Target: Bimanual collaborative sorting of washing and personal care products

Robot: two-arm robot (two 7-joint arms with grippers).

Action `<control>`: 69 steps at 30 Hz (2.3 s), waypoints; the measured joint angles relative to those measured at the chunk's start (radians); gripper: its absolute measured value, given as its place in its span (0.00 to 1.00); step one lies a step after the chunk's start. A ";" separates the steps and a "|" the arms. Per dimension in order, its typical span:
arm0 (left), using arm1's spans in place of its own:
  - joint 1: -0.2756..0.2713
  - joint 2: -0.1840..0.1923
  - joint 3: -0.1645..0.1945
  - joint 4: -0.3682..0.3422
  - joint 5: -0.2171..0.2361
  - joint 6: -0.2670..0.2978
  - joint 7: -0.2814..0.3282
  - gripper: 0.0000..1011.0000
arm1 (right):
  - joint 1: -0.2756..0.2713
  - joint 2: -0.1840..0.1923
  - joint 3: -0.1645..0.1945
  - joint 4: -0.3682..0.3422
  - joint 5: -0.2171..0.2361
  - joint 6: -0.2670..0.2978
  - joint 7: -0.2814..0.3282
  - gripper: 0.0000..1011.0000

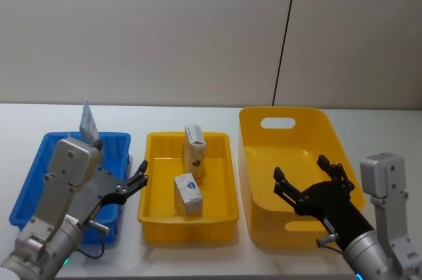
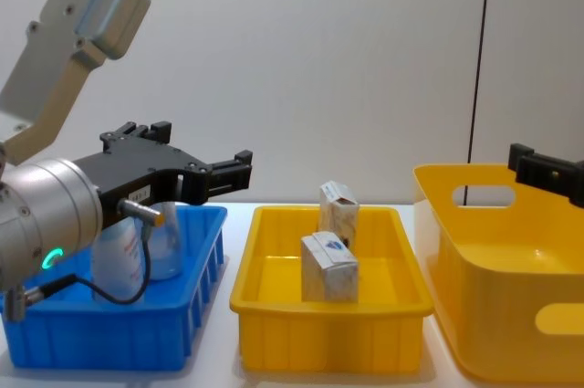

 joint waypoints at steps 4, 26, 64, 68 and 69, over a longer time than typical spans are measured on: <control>0.000 0.000 0.000 0.000 0.000 0.000 0.000 0.99 | 0.006 -0.001 -0.002 0.005 0.000 0.000 0.006 0.99; 0.000 0.000 0.000 0.000 0.000 0.000 0.000 0.99 | 0.118 -0.036 -0.053 0.107 0.004 0.021 0.102 0.99; 0.000 0.000 0.000 0.000 0.000 0.000 0.000 0.99 | 0.333 -0.199 -0.175 0.406 -0.010 0.080 0.200 0.99; 0.000 0.000 0.000 0.000 0.000 0.000 0.000 0.99 | 0.335 -0.212 -0.184 0.415 -0.020 0.096 0.190 0.99; 0.000 0.000 0.000 0.000 0.000 0.000 0.000 0.99 | 0.335 -0.216 -0.186 0.417 -0.024 0.103 0.185 0.99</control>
